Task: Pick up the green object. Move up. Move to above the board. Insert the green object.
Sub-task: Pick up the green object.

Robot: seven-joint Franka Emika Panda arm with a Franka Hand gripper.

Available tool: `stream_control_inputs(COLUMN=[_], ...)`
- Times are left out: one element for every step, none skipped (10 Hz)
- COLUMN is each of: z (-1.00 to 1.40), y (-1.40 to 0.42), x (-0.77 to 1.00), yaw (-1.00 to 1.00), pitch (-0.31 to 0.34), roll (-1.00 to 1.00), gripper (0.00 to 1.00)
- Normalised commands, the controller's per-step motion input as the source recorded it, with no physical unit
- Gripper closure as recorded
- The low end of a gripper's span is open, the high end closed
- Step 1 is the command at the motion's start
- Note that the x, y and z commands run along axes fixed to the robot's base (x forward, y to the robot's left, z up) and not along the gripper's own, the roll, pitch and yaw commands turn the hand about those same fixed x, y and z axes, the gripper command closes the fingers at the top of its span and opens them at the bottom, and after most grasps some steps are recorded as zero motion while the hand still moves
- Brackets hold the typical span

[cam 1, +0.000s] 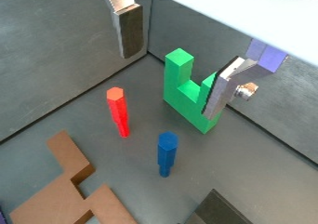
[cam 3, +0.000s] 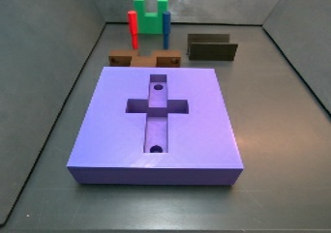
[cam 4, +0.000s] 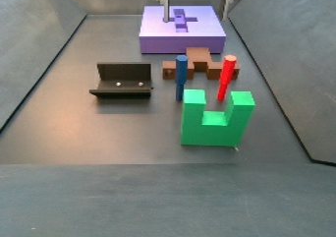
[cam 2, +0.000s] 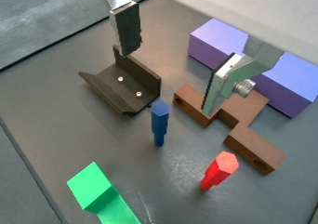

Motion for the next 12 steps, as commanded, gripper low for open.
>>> stream_control_inputs(z=[0.0,-0.09,-0.27,-0.43,-0.41,-0.37,-0.29,-0.19,-0.13,-0.05,-0.1,-0.16], y=[-0.02,0.14,0.05,0.86,0.91,0.91,0.82,0.75,0.72,0.6,0.49,0.34], x=[0.0,-0.03,0.0,0.08,0.18,0.27,0.39,0.44,0.51,0.36,0.0,-0.12], yaw=[0.0,-0.07,0.0,-0.13,-0.13,-0.11,-0.16,-0.2,-0.24,-0.31,-0.26,-0.11], pitch=[0.0,0.0,-0.05,-0.05,-0.026,-0.014,0.0,0.0,0.0,0.009,0.0,-0.057], roll=[0.0,-0.15,-0.18,-0.06,0.0,0.0,0.01,0.03,0.0,-0.14,-0.29,-0.25], gripper=[0.0,0.0,0.0,0.0,0.0,0.0,0.0,0.0,0.0,0.0,0.0,0.0])
